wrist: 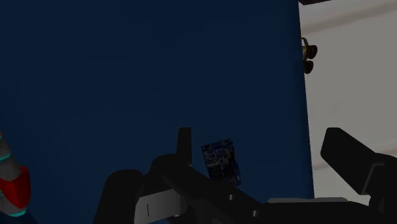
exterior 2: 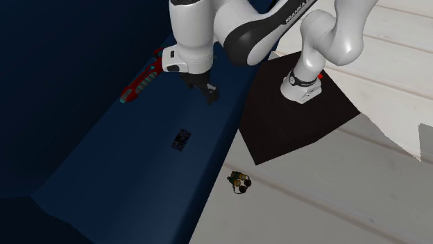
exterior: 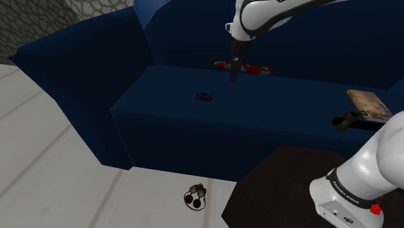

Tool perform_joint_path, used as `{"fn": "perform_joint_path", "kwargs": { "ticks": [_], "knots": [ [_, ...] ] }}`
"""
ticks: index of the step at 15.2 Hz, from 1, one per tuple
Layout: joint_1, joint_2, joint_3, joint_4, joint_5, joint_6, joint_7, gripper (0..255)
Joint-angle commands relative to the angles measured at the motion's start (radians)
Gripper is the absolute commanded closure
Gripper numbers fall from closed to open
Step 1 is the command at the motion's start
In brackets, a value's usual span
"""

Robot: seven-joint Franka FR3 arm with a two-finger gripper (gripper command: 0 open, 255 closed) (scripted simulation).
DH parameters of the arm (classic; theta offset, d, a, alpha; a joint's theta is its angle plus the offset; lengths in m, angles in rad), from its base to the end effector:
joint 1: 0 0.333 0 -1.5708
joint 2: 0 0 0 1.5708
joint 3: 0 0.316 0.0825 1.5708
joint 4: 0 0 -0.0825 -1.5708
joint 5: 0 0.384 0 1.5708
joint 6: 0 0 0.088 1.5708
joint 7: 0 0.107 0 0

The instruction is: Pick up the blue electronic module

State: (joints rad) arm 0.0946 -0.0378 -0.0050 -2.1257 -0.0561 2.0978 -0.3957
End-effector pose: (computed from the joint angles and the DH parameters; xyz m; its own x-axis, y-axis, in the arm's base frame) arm 0.5323 0.0451 0.4277 0.8712 0.4908 -0.0102 0.4907 -0.8700 0.0483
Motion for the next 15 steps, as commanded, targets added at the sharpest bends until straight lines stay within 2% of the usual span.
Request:
{"fn": "perform_joint_path", "kwargs": {
  "ticks": [1, 7, 13, 15],
  "knots": [
    [0.007, 0.079, 0.007, 0.053, -0.001, 0.021, -0.021, 0],
    [0.025, 0.307, 0.027, 0.226, -0.011, 0.059, -0.082, 0],
    [0.048, 0.535, 0.049, 0.437, -0.031, 0.058, -0.136, 0],
    [0.048, 0.549, 0.049, 0.43, -0.033, 0.079, -0.134, 0]
  ]
}}
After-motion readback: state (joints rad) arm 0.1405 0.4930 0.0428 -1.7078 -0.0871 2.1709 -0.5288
